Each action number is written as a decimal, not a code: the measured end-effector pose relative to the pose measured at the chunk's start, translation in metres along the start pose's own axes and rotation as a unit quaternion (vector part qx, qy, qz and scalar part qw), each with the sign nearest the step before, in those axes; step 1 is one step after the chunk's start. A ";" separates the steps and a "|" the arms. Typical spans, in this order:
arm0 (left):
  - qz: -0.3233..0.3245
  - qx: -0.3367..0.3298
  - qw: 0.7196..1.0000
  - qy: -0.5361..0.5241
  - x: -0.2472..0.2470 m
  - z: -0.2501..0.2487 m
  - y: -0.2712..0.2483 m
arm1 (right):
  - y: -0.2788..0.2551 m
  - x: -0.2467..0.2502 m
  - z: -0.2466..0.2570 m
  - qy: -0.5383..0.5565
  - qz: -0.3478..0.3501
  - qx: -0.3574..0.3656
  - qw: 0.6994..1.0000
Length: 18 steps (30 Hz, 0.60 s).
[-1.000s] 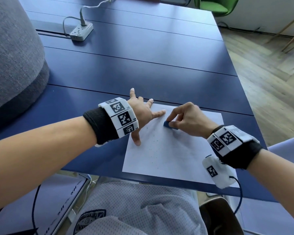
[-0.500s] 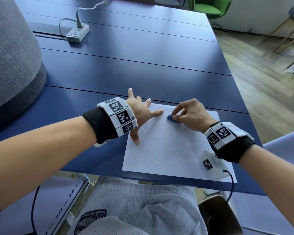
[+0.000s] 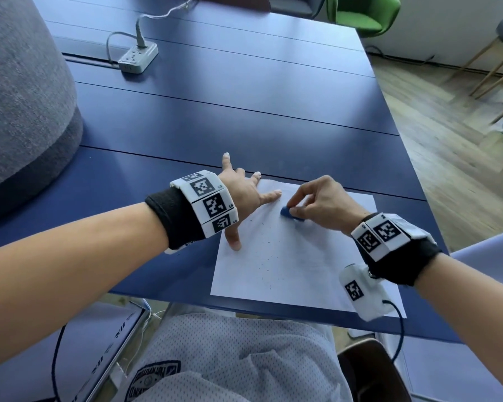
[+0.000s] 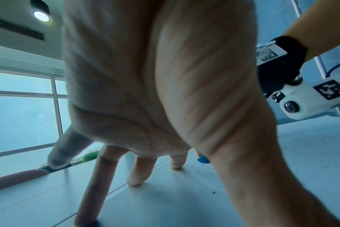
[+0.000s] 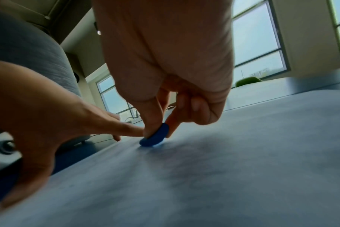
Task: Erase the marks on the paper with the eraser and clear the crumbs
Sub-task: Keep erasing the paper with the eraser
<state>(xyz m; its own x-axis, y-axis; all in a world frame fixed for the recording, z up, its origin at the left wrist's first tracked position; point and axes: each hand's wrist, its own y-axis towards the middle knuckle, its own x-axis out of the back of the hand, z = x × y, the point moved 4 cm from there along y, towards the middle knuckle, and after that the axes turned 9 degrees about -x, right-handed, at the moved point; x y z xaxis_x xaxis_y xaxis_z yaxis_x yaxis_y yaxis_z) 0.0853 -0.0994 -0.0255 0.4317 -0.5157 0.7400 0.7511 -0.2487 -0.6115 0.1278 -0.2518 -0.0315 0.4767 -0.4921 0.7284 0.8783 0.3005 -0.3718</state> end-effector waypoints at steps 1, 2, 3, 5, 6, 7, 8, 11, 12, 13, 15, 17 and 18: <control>0.000 0.000 1.000 0.000 0.000 0.000 0.000 | 0.003 0.003 0.000 -0.002 -0.014 -0.001 1.000; -0.002 0.001 1.000 0.000 0.000 0.000 0.000 | 0.008 0.008 0.000 -0.002 -0.045 -0.004 0.999; -0.004 0.002 1.000 0.001 0.000 0.001 0.000 | 0.012 0.013 0.000 0.002 -0.078 -0.009 0.997; -0.002 0.002 1.000 0.000 0.000 0.000 -0.001 | 0.012 0.014 -0.001 0.008 -0.094 -0.011 0.995; 0.000 0.004 1.000 -0.003 0.000 0.000 -0.001 | 0.008 0.009 0.000 0.006 -0.067 -0.004 0.998; 0.003 0.005 1.000 -0.006 0.000 0.000 -0.001 | 0.001 0.002 0.002 -0.006 -0.025 0.006 1.000; 0.004 0.005 1.000 -0.007 0.000 0.000 -0.001 | -0.007 -0.005 0.004 -0.025 0.019 0.015 0.999; 0.005 0.005 1.000 -0.003 0.000 -0.001 -0.001 | -0.007 0.000 0.000 -0.040 0.000 0.014 0.999; 0.004 0.006 1.000 -0.003 0.000 -0.001 0.000 | -0.003 0.006 -0.003 -0.026 -0.036 0.002 0.999; 0.003 0.006 1.000 -0.003 0.000 -0.001 0.000 | -0.002 0.009 -0.006 -0.016 -0.063 -0.005 0.998; 0.005 0.008 1.000 0.000 0.000 -0.001 -0.001 | -0.008 0.002 -0.007 -0.005 -0.049 0.004 0.999; 0.008 0.010 1.000 0.000 0.000 -0.001 -0.001 | -0.020 -0.012 -0.001 -0.014 0.015 0.026 0.999; 0.009 0.010 1.000 0.000 0.000 -0.001 -0.001 | -0.023 -0.015 0.001 -0.022 0.028 0.031 0.999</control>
<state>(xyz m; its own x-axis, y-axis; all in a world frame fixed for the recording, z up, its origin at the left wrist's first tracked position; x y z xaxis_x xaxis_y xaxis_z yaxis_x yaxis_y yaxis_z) 0.0838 -0.1000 -0.0249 0.4446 -0.5200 0.7294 0.7531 -0.2239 -0.6187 0.1010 -0.2503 -0.0330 0.5221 -0.4366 0.7326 0.8455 0.3775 -0.3776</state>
